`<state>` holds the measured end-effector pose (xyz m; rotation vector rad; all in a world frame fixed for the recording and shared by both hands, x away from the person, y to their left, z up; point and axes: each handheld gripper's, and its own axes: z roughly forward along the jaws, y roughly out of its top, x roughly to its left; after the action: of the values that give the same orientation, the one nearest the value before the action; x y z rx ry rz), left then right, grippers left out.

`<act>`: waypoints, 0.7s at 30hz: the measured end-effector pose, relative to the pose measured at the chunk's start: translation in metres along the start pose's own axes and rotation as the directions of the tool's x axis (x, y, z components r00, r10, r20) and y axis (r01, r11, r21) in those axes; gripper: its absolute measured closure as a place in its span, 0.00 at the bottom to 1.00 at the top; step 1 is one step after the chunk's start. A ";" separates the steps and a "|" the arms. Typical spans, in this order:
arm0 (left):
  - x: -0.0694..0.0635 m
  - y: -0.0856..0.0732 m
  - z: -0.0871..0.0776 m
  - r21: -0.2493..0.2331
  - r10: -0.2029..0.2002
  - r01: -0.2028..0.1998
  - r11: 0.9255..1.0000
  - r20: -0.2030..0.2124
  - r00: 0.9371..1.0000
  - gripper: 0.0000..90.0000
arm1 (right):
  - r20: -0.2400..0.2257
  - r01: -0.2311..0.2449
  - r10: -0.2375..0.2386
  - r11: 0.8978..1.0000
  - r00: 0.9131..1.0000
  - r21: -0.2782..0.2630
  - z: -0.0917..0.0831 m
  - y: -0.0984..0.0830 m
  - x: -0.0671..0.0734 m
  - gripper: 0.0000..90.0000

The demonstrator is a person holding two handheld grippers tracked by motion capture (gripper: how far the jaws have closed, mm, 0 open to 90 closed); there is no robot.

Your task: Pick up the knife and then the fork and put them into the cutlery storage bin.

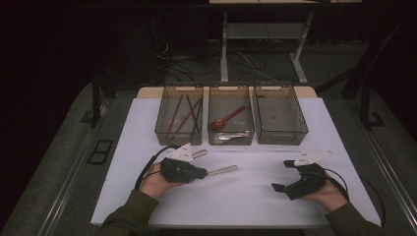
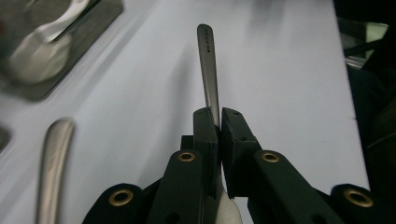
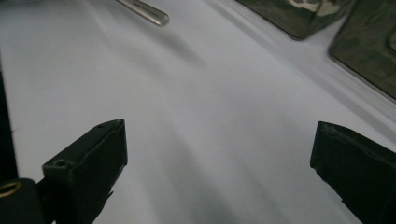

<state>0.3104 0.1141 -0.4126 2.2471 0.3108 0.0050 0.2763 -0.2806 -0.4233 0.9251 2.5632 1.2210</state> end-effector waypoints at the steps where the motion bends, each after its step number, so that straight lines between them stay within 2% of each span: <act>1: -0.001 0.004 0.003 -0.001 0.011 -0.011 1.000 0.008 1.000 0.94 | -0.016 0.005 -0.005 1.000 1.000 0.001 0.001 0.002 0.001 0.04; 7: -0.004 0.024 0.019 0.001 0.064 -0.064 0.998 0.058 0.996 0.94 | -0.076 0.048 -0.047 0.999 0.996 0.008 0.006 0.014 0.006 0.04; 11: -0.007 0.038 0.031 0.016 0.109 -0.111 0.994 0.092 0.990 0.94 | -0.117 0.073 -0.071 0.997 0.991 0.009 0.010 0.023 0.009 0.06; 18: -0.012 0.060 0.050 0.029 0.181 -0.186 0.982 0.139 0.974 0.94 | -0.212 0.145 -0.138 0.989 0.967 0.017 0.020 0.043 0.014 0.07; 21: -0.015 0.066 0.055 0.030 0.211 -0.218 0.975 0.156 0.965 0.94 | -0.249 0.175 -0.157 0.983 0.956 0.051 0.027 0.051 0.016 0.10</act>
<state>0.3167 0.0284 -0.3965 2.3018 -0.0163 -0.0592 0.2977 -0.2294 -0.4012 0.5869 2.8243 1.2713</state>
